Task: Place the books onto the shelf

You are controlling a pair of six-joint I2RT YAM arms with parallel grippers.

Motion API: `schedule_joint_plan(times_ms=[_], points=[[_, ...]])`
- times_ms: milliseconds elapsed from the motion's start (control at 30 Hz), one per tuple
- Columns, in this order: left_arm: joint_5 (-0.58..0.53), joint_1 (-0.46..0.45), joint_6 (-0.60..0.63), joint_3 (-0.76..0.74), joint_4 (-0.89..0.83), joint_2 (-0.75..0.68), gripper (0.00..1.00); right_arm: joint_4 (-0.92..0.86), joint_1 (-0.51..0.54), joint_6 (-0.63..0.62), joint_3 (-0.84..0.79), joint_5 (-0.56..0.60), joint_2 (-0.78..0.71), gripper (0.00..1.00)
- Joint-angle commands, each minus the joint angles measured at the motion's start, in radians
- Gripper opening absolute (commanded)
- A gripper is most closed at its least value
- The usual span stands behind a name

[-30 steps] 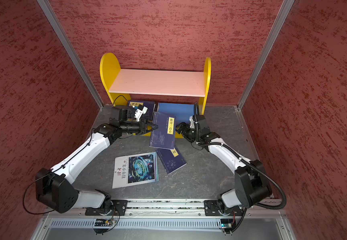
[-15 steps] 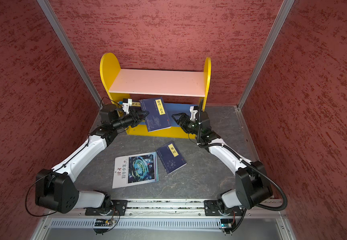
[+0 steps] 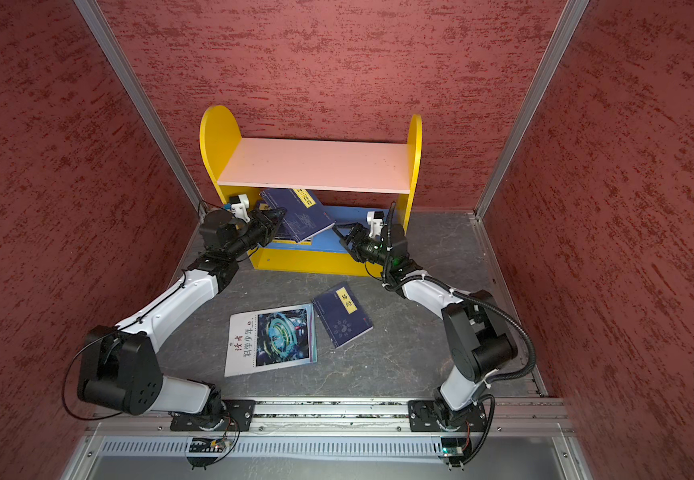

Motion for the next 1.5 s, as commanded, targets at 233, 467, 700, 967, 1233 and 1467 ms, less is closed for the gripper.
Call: schedule_joint_plan(times_ms=[233, 467, 700, 967, 1233, 1467], points=[[-0.136, -0.005, -0.099, 0.034, 0.113, 0.044, 0.04, 0.180, 0.055, 0.095, 0.256, -0.102, 0.206, 0.63], [-0.205, -0.029, -0.098, 0.051, 0.092, 0.053, 0.04, 0.182, 0.065, 0.123, 0.349, -0.116, 0.285, 0.47], [-0.261, -0.048, -0.092, 0.066, 0.107, 0.070, 0.04, 0.173, 0.076, 0.139, 0.440, -0.127, 0.344, 0.43], [-0.283, -0.065, -0.116, 0.037, 0.177, 0.084, 0.05, 0.138, 0.080, 0.136, 0.464, -0.096, 0.365, 0.24], [-0.261, -0.055, -0.093, 0.011, 0.147, 0.042, 0.27, 0.128, 0.070, 0.136, 0.463, -0.095, 0.359, 0.09], [-0.141, 0.016, -0.021, -0.041, -0.042, -0.065, 0.65, 0.089, 0.031, 0.103, 0.447, -0.217, 0.299, 0.08]])
